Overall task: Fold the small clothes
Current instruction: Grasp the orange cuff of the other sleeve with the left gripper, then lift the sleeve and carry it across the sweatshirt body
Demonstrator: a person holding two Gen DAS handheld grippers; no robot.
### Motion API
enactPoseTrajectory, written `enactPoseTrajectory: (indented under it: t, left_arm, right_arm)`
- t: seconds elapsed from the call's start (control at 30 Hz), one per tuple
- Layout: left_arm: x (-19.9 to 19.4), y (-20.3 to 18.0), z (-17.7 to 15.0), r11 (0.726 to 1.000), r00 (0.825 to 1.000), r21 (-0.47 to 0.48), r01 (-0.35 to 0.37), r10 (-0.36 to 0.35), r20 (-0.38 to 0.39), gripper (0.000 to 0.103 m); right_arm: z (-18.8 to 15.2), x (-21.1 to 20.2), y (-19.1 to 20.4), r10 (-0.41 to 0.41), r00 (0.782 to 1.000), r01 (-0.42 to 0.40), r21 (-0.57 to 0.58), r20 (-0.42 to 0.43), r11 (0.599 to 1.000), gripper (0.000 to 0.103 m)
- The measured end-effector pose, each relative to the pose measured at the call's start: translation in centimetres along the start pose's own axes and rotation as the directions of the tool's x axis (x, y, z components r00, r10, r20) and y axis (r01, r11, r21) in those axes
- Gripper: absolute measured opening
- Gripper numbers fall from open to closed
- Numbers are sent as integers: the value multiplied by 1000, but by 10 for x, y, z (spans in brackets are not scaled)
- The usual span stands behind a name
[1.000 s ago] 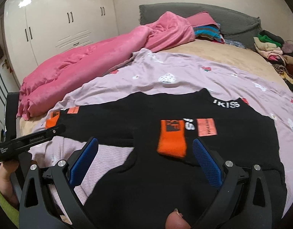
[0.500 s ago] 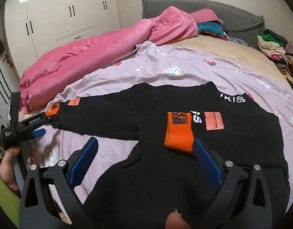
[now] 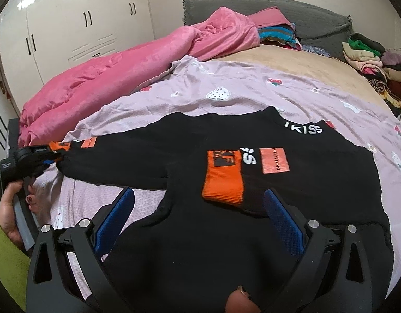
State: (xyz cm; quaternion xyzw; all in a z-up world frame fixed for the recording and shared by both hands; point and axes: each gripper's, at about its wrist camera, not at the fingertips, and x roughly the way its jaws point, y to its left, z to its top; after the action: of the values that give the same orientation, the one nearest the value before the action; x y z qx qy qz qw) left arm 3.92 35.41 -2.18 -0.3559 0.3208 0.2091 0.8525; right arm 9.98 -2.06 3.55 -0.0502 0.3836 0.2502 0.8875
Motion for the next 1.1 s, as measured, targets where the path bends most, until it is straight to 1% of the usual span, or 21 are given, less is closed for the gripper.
enactPoseTrajectory:
  t: [0.1,0.2,0.37,0.53,0.6,0.7,0.8,1.1]
  left_arm:
    - [-20,-15,1,998,998,27,50,-51,28,3]
    - [-41,-31,-1,994,995,69,85,-89,54,2]
    - [-66,-70,-4,978,985,151,142,-155,81,2]
    - [-76,-104,-13,959,974,203,198,-217,72,2]
    - [-78,-119,-18,947,970,237,216,-237,61,2]
    - [-84,-141,-28,925,966,307,223,-252,57,2]
    - [-81,-156,-35,909,960,328,256,-280,27,2]
    - [-83,-196,-56,867,942,384,317,-334,-26,2]
  right_arm:
    - [0,-4,-6,-3,1000,3,12,9,1000,99]
    - [0,-11,-14,-5,1000,4,29,24,1000,99]
    - [-1,-24,-29,-20,999,17,62,40,998,99]
    - [-2,-43,-45,-48,996,41,95,70,995,99]
    - [-2,-49,-50,-59,995,50,107,79,993,99]
    - [-5,-62,-61,-85,992,72,130,95,989,99]
    - [-7,-71,-70,-106,989,89,150,106,985,99]
    - [-16,-96,-103,-156,979,122,231,132,965,99]
